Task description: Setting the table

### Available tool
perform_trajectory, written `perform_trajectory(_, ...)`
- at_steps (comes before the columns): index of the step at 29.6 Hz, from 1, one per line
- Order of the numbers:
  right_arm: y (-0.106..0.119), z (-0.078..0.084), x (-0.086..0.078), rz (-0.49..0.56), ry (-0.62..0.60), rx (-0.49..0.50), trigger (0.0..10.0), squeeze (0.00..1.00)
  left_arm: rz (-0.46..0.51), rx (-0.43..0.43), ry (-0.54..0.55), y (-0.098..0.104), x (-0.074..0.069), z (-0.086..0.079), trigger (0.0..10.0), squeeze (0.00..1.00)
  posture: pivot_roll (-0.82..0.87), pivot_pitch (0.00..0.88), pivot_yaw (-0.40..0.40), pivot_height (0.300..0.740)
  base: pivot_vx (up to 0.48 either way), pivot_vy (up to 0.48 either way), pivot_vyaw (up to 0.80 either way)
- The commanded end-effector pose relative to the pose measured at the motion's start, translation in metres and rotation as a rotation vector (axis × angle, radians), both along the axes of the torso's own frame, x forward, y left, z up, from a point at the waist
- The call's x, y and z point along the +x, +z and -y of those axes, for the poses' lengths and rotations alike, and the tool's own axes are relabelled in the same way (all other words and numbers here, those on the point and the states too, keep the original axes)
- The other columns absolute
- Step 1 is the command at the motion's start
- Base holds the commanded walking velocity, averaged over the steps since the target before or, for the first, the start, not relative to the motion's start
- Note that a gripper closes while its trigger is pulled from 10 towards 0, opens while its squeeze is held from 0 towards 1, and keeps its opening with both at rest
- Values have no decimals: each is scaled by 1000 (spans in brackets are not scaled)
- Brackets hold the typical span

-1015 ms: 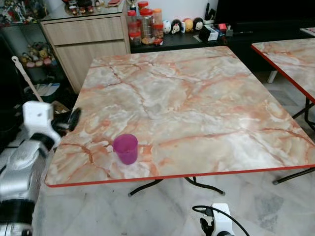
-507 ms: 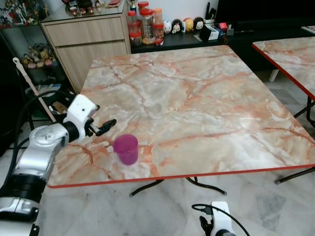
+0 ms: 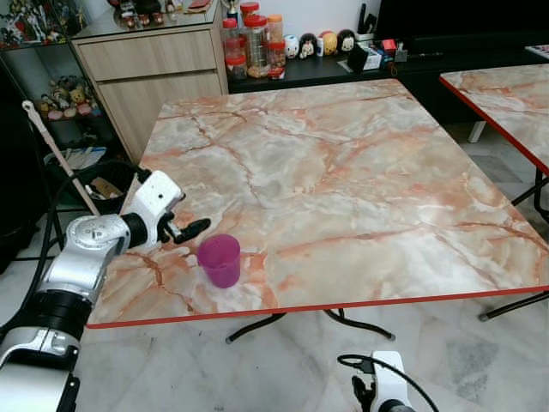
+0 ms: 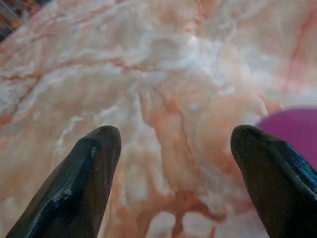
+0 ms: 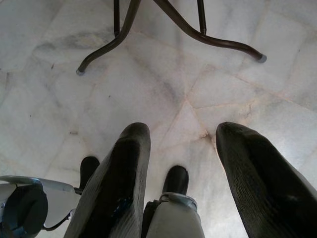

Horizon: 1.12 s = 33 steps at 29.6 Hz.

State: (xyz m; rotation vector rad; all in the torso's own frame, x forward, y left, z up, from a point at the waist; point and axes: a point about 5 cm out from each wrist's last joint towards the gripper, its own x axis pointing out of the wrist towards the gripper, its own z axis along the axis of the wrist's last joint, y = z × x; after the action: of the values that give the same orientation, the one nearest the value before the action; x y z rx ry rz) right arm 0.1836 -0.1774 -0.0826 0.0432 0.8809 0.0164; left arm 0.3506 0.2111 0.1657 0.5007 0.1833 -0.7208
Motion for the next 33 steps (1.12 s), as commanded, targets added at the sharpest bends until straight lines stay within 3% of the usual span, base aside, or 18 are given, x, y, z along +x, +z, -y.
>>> perform_trajectory(1,-1,-2,0,-8,-15,10,10000,0,14,42,-22,7,2,-3,10000,0,79,4,64,740,0,0,0)
perform_trajectory(33,-1,2,-2,-10,-34,6,10000,0,-114,151,-104,-24,-4,11,10000,0,62,8,62,740,0,0,0)
